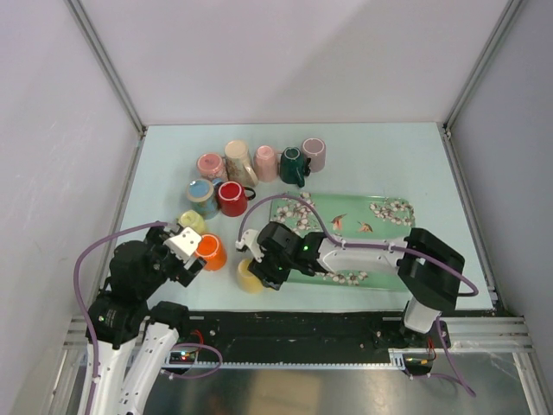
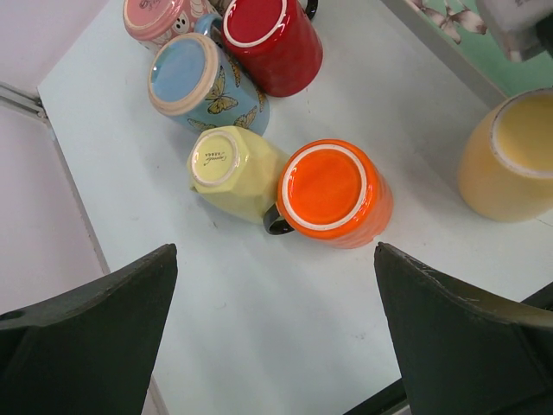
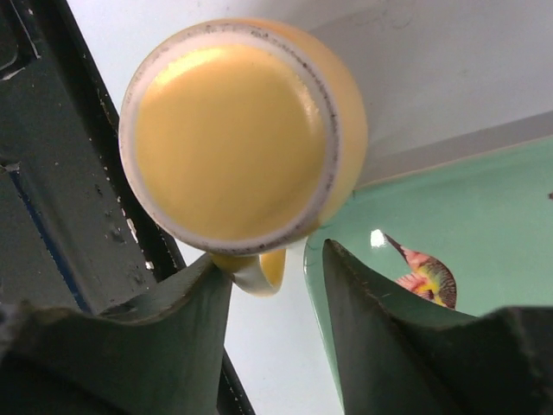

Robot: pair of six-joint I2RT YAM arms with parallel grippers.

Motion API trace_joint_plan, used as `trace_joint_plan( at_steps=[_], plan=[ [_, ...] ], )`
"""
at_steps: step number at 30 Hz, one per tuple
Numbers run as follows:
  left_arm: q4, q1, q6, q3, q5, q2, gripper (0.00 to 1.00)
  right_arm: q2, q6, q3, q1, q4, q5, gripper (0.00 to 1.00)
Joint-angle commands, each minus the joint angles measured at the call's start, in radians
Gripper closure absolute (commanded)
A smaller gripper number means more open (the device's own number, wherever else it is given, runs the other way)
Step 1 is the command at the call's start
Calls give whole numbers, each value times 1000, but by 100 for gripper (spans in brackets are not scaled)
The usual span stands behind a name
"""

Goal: Turn the mug right side up
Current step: Turn over the cup at the corner of the board.

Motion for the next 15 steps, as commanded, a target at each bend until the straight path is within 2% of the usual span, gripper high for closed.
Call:
trace_joint_plan(
  at_steps=[1,6,12,15],
  plan=[
    [21,11,4,17,18,-10,0,29,2,38,6,32,-13,53],
    [21,12,-3,17,37,-5,0,44,-30,40,8,51,-37,62],
    [21,11,26,11,39,14,0,6,-116,55,1,31,-91,95],
    [21,12,78,8,44,33,0,-54,-163,71,-20,-10,-157,99]
  ],
)
